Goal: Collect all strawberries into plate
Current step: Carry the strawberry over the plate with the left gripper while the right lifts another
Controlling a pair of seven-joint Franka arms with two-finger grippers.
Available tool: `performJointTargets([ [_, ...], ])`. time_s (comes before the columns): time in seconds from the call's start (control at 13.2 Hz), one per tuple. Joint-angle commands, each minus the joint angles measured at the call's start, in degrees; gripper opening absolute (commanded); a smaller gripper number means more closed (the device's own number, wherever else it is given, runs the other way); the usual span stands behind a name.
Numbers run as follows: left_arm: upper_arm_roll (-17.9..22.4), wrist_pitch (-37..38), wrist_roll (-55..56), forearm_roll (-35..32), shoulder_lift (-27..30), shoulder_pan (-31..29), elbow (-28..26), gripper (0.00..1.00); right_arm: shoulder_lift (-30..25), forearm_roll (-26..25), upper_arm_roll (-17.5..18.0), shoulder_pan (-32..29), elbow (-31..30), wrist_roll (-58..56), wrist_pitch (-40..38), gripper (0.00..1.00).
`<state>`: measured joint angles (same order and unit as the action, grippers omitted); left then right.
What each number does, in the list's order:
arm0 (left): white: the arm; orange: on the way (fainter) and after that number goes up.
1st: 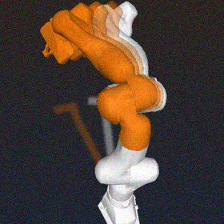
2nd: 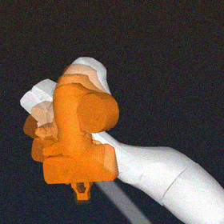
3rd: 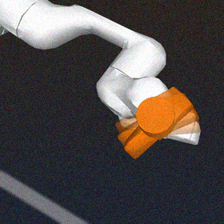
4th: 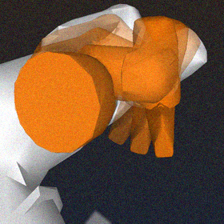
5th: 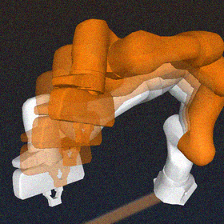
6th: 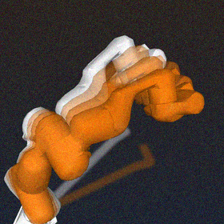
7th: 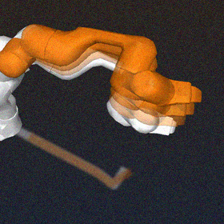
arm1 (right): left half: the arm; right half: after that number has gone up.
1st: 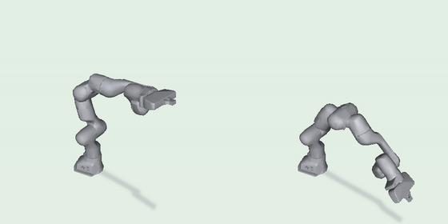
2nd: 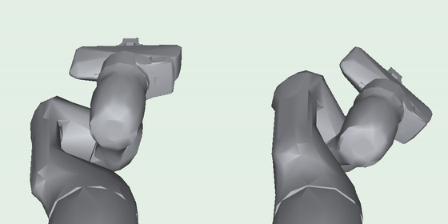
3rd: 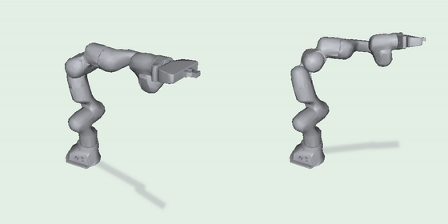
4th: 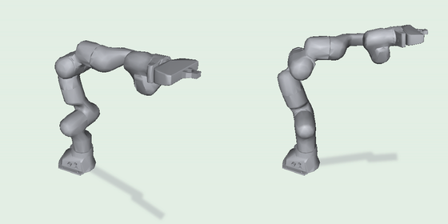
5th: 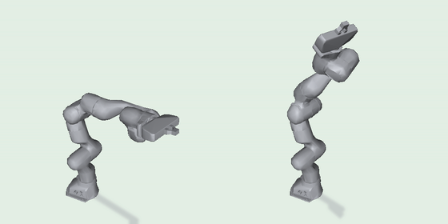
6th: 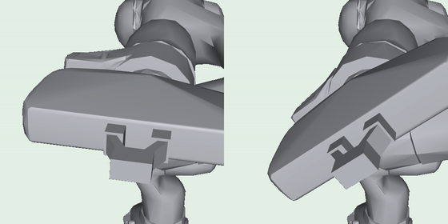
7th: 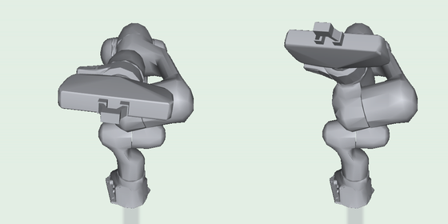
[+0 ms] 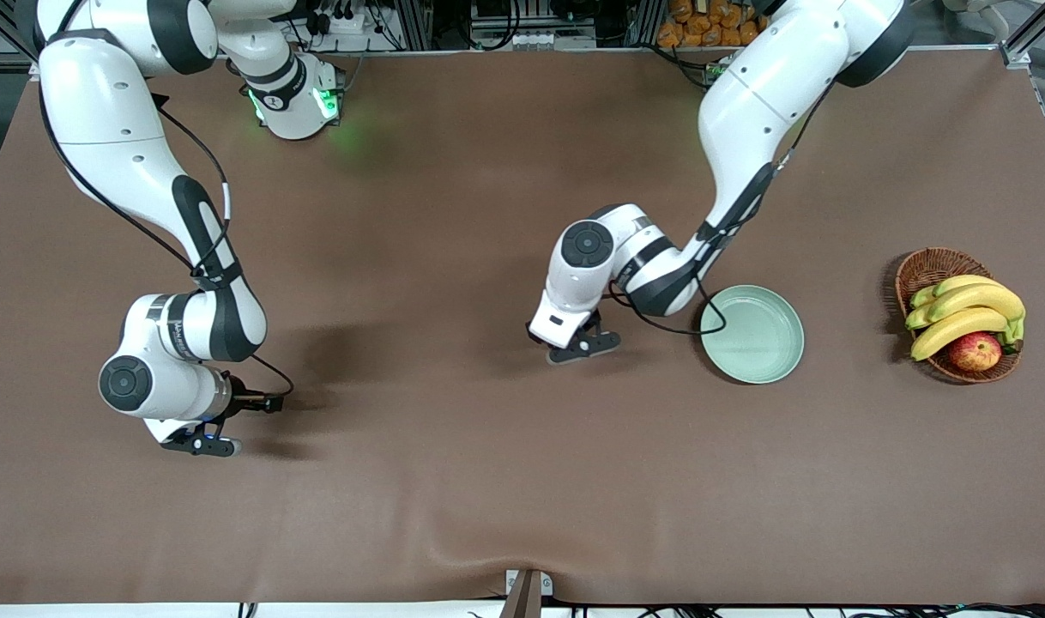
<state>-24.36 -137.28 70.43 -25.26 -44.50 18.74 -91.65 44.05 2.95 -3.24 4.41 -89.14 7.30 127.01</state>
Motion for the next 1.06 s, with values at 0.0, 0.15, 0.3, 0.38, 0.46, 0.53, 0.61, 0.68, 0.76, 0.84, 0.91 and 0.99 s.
performJointTargets([
  [0.0, -1.56, 7.7, -4.75, -0.14, 11.59, -6.05, -7.81, 0.0, -0.11, -1.02, 1.22, -0.72, -0.16, -0.09, -0.1, 0.51],
  [0.15, -6.11, 14.03, -10.89, -0.05, 16.0, -14.47, -12.05, 0.0, -0.1, -1.02, 2.35, -0.98, -0.07, -0.44, -0.1, 0.27],
  [0.3, -14.18, 23.15, -18.36, 0.04, 16.99, -25.53, -12.33, 0.0, -0.37, -0.93, 3.06, -0.81, 0.45, -0.53, -0.1, 0.0],
  [0.38, -18.31, 27.03, -22.05, 0.04, 16.9, -31.77, -12.33, 0.0, -0.72, -0.84, 4.45, -0.98, 0.72, -0.44, -0.1, 0.0],
  [0.46, -21.31, 28.98, -26.17, 0.04, 16.55, -37.14, -12.76, 0.0, -0.81, -0.32, 5.95, -0.98, 1.24, -0.01, -0.1, 0.0],
  [0.53, -22.39, 29.35, -30.22, -0.05, 16.29, -40.5, -14.51, 0.0, -0.72, 1.08, 7.18, -0.55, 2.29, 0.17, -0.01, 0.0],
  [0.61, -22.31, 28.83, -32.52, -0.4, 15.94, -42.01, -15.92, 0.01, -0.55, 3.44, 8.32, 0.5, 2.91, 0.26, 0.34, 0.0],
  [0.68, -22.22, 27.78, -33.59, -1.36, 14.8, -43.77, -17.15, 0.07, -0.11, 7.12, 8.6, 2.77, 3.61, 0.7, 0.78, 0.0],
  [0.76, -22.22, 26.12, -33.77, -2.58, 13.92, -45.61, -18.12, 0.13, 0.33, 11.77, 8.6, 5.76, 3.79, 0.7, 1.83, 0.0],
  [0.84, -22.22, 24.28, -33.77, -3.55, 12.87, -46.67, -18.91, 0.22, 0.25, 17.64, 8.51, 8.74, 3.71, 1.22, 3.67, 0.0],
  [0.91, -22.22, 22.34, -33.77, -3.91, 11.99, -47.12, -19.44, 0.36, 0.33, 23.79, 8.42, 11.99, 3.71, 2.1, 5.08, 0.0],
  [0.99, -22.05, 21.19, -33.77, -4.0, 10.85, -47.56, -19.45, 0.65, 0.42, 28.99, 7.81, 15.51, 3.71, 3.06, 6.48, 0.0],
])
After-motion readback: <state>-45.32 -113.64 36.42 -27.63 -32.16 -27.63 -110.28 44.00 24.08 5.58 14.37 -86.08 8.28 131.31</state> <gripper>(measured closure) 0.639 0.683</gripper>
